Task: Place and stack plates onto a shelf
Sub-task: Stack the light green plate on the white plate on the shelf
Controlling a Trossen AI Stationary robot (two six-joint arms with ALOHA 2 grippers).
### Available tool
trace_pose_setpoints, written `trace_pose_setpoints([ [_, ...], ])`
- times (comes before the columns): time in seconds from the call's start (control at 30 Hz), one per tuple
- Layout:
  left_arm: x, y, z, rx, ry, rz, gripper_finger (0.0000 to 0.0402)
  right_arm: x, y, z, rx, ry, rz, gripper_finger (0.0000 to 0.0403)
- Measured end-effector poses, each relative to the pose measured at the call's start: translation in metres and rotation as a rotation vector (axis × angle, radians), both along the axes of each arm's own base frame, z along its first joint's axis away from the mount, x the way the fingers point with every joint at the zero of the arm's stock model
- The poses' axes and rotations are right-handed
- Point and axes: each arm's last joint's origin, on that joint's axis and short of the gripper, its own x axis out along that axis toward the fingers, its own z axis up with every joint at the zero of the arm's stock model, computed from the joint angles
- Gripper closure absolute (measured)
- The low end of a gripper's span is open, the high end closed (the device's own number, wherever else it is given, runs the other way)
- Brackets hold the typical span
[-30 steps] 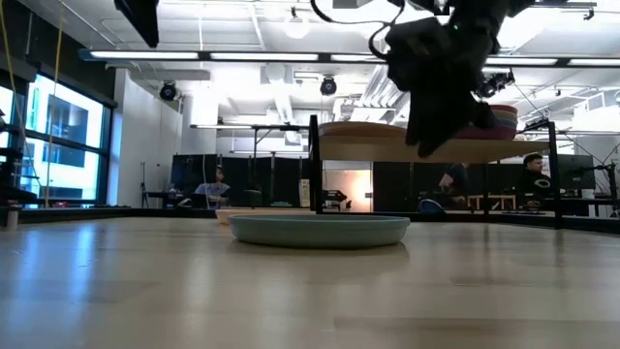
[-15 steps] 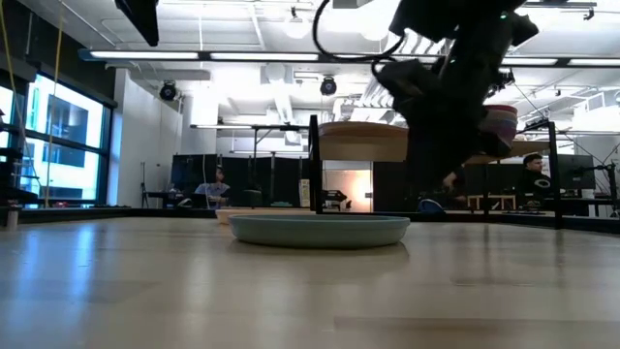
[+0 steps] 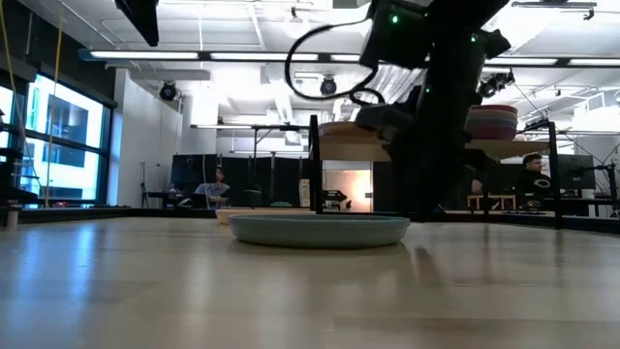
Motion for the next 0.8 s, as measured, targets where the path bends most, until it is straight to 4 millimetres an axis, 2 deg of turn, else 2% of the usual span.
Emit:
trace_pose_setpoints([
  [0.27, 0.0, -0.0001, -0.0001, 0.0, 0.001, -0.001, 0.0282, 0.0065, 0.0009, -0.0077, 0.018, -0.019, -0.001, 0.0298],
  [0.53, 0.0, 0.0, -0.0001, -0.001, 0.001, -0.001, 0.0282, 0.0031, 0.0007, -0.0025, 0.034, -0.017, -0.04, 0.0298],
  [0.8, 0.0, 0.0, -0.0001, 0.0, 0.002, -0.006, 0.0282, 0.0089, 0.0009, -0.0002, 0.055, -0.082, -0.06, 0.0298],
])
